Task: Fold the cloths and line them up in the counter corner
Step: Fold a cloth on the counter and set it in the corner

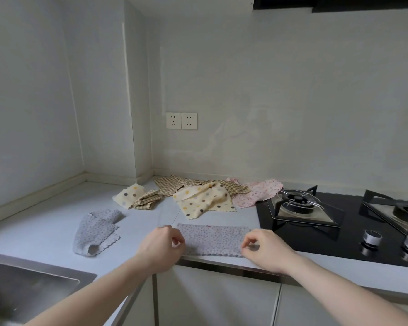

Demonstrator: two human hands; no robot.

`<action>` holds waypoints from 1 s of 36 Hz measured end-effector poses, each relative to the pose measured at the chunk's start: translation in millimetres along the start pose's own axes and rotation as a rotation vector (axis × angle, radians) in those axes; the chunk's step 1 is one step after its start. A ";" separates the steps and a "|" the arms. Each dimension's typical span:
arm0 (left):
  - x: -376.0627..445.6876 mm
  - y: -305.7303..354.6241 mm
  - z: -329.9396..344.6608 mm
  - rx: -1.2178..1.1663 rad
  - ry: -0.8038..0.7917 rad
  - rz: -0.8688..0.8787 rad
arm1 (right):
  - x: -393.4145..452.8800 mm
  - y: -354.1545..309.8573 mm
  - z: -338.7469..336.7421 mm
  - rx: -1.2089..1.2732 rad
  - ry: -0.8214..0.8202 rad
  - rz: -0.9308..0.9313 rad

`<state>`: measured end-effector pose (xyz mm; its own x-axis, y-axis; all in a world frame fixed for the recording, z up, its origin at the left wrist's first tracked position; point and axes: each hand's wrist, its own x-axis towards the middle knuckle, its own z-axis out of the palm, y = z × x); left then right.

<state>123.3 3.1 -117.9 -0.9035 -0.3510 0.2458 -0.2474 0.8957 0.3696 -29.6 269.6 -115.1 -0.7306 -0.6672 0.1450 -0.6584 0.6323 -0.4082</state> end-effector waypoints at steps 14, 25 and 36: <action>49.3 -7.4 20.0 0.049 -0.119 -0.106 | 38.4 0.3 2.5 0.004 -0.029 0.274; 55.9 -22.9 39.5 0.107 -0.087 -0.063 | 67.9 4.9 5.6 0.005 -0.129 0.375; 55.4 -30.9 41.9 -0.018 -0.059 -0.081 | 78.7 3.7 -0.5 0.175 -0.103 0.453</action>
<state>66.2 -32.6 -153.2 -0.9001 -0.4045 0.1617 -0.3141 0.8599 0.4025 -89.6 219.7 -104.8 -0.9089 -0.3817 -0.1679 -0.2325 0.7981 -0.5558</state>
